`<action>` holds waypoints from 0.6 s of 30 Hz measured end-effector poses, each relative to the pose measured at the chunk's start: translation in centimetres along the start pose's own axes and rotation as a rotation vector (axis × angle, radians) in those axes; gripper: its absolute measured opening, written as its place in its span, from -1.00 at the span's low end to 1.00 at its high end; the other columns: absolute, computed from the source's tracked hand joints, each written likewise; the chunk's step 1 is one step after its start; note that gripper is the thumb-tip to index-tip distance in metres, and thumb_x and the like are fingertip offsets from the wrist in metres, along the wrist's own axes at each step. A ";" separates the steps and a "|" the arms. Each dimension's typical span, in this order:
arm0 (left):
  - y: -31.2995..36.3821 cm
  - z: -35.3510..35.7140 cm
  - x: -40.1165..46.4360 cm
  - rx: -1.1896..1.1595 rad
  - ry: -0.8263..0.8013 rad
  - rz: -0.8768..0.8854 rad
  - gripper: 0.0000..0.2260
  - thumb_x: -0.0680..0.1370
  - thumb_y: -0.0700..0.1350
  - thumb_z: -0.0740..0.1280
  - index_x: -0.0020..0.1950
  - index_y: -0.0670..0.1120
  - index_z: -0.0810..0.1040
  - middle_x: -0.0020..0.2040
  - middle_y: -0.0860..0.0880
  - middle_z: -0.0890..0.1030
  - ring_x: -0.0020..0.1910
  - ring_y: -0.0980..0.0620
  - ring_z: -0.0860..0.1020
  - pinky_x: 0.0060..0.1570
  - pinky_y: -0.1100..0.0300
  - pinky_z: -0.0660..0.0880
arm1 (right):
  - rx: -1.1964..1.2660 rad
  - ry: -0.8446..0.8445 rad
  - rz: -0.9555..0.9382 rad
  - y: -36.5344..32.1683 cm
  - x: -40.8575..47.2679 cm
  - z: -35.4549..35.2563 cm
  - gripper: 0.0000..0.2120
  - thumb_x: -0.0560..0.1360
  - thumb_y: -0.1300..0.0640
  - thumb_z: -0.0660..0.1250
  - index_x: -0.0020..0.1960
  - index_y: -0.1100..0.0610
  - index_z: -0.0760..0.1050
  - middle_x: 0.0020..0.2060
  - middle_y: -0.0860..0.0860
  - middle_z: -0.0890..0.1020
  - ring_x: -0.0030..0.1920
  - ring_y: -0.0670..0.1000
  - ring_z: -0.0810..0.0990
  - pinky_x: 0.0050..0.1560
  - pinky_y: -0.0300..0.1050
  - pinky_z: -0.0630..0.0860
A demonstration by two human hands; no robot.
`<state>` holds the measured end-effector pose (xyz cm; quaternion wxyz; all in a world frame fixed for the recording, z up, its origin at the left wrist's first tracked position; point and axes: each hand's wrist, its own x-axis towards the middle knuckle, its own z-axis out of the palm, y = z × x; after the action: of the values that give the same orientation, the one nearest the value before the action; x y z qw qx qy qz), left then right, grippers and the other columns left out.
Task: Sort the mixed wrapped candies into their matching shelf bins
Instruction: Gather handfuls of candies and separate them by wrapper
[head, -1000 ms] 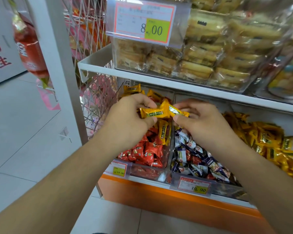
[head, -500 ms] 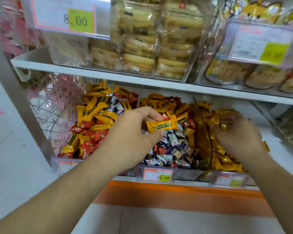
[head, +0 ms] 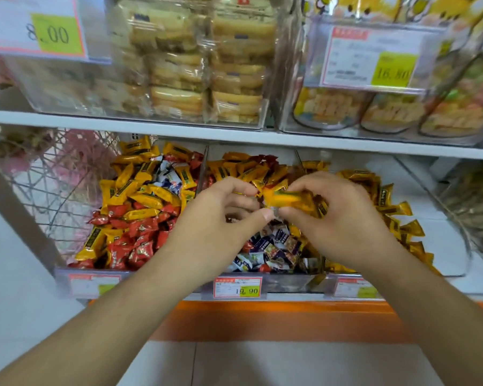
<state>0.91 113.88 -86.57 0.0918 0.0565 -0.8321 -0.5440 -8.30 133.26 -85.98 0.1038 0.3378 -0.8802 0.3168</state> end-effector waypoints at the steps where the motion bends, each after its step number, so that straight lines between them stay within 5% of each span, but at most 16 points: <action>1: 0.0 -0.2 0.0 0.012 0.014 0.004 -0.76 0.56 0.10 0.44 0.20 0.14 0.53 0.01 0.19 0.68 0.04 0.31 0.61 0.06 0.31 0.51 | -0.014 0.063 0.084 0.5 0.1 -0.5 -0.89 0.54 -0.06 0.49 0.00 -0.08 0.61 -0.12 -0.17 0.61 -0.08 -0.16 0.55 -0.14 -0.29 0.44; 4: -0.3 -1.3 0.0 0.049 0.080 0.015 -0.84 0.59 0.10 0.40 0.15 0.15 0.53 -0.02 0.26 0.65 0.05 0.34 0.59 0.02 0.38 0.49 | -0.149 0.224 0.313 2.8 0.3 -1.6 -0.76 0.57 -0.13 0.42 0.07 0.02 0.64 -0.15 -0.11 0.65 -0.17 -0.07 0.58 -0.20 -0.15 0.39; 7: -0.7 -2.7 0.1 0.129 0.157 0.037 -0.90 0.61 0.05 0.39 0.11 0.12 0.55 -0.05 0.23 0.63 0.01 0.33 0.58 -0.06 0.39 0.49 | -0.288 0.156 0.448 4.0 0.3 -1.8 -0.63 0.57 -0.15 0.40 0.18 0.11 0.65 -0.10 0.10 0.69 -0.04 0.21 0.64 -0.05 -0.03 0.52; 10: -1.8 -4.8 0.7 0.271 0.257 0.040 -0.90 0.61 0.00 0.38 0.12 0.09 0.55 -0.06 0.20 0.63 -0.01 0.31 0.57 -0.08 0.42 0.44 | -0.313 0.089 0.479 3.1 0.6 -1.4 -0.59 0.58 -0.08 0.40 0.33 0.14 0.59 0.11 0.18 0.67 0.16 0.28 0.59 0.15 0.04 0.51; 12: -2.8 -6.6 1.3 0.387 0.332 0.014 -0.87 0.60 -0.06 0.40 0.14 0.04 0.56 -0.01 0.18 0.63 0.00 0.26 0.58 -0.06 0.42 0.45 | -0.285 0.100 0.438 2.3 1.0 -0.9 -0.64 0.58 -0.01 0.39 0.32 0.10 0.60 0.08 0.18 0.68 0.10 0.23 0.59 0.06 -0.01 0.47; 15: -4.8 -9.2 2.1 0.606 0.375 -0.062 -0.73 0.59 -0.11 0.39 0.30 0.00 0.56 0.23 -0.02 0.57 0.23 -0.03 0.54 0.15 0.14 0.49 | -0.269 0.090 0.374 1.6 1.5 0.0 -0.73 0.56 0.03 0.41 0.24 0.07 0.62 -0.17 0.15 0.62 -0.23 0.12 0.53 -0.15 -0.08 0.33; 18: -6.4 -11.0 2.6 0.733 0.361 -0.152 -0.58 0.59 -0.07 0.38 0.45 0.00 0.48 0.32 -0.17 0.48 0.31 -0.25 0.46 0.29 -0.13 0.48 | -0.255 0.092 0.319 1.1 1.7 1.0 -0.77 0.55 0.09 0.43 0.20 0.06 0.62 -0.14 0.05 0.55 -0.30 0.00 0.45 -0.15 -0.10 0.28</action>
<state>0.66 100.93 -87.92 0.1697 0.2412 -0.9347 -0.1984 -10.21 132.36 -86.60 0.1340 0.1635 -0.9498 0.2304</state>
